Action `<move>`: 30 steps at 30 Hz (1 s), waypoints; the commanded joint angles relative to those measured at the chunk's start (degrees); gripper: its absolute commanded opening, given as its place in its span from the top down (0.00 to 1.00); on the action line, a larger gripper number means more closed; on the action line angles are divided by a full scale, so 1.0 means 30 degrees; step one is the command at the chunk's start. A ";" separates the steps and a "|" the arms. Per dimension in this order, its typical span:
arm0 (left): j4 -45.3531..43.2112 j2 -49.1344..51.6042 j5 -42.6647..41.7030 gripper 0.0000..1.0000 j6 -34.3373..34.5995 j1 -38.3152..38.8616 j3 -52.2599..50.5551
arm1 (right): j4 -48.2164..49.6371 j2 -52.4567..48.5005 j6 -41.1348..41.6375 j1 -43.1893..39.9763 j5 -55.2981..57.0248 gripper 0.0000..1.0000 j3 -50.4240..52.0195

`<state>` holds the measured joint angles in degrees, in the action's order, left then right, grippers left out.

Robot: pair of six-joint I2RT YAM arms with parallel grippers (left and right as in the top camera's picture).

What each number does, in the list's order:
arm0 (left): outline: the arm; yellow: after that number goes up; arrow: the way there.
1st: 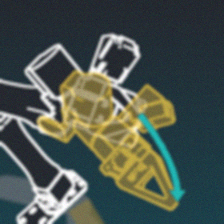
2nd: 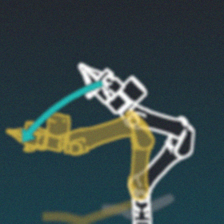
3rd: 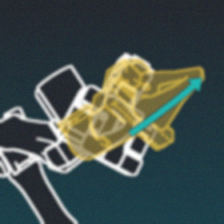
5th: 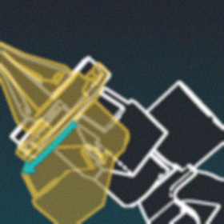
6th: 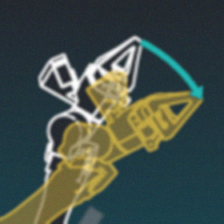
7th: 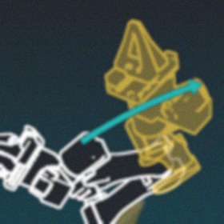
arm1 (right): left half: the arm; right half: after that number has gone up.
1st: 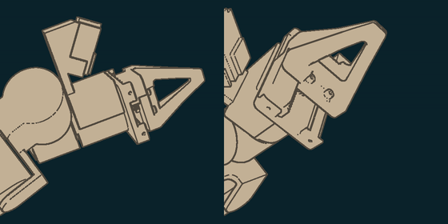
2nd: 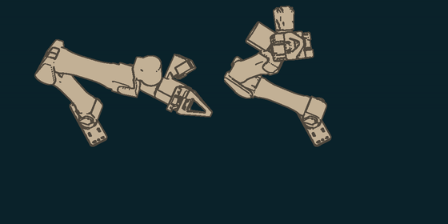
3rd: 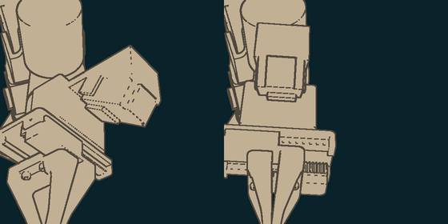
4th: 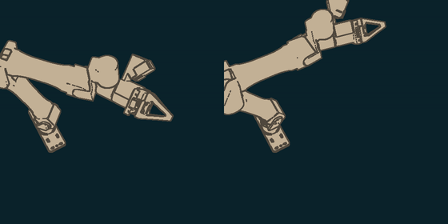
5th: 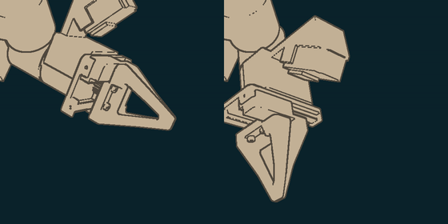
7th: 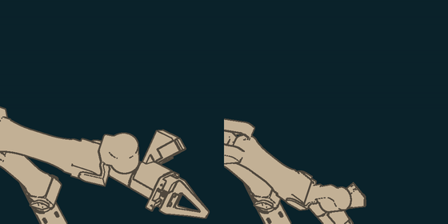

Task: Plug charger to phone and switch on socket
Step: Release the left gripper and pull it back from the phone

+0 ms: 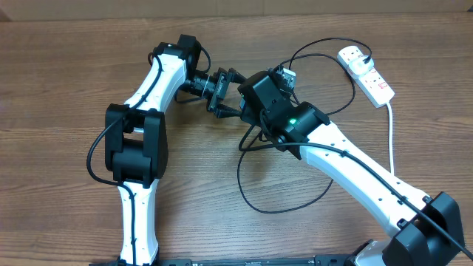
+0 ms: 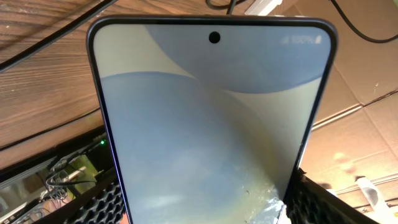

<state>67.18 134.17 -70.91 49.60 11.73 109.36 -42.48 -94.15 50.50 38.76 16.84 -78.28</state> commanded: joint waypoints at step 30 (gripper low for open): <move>0.1559 -1.0652 1.3850 0.00 -0.9464 -0.1865 0.0765 | -0.0226 0.2674 0.0117 -0.4335 -0.2164 0.96 -0.0437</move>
<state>70.13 106.17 -42.89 23.81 5.63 110.85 -44.51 -88.86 50.78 27.35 10.26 -78.28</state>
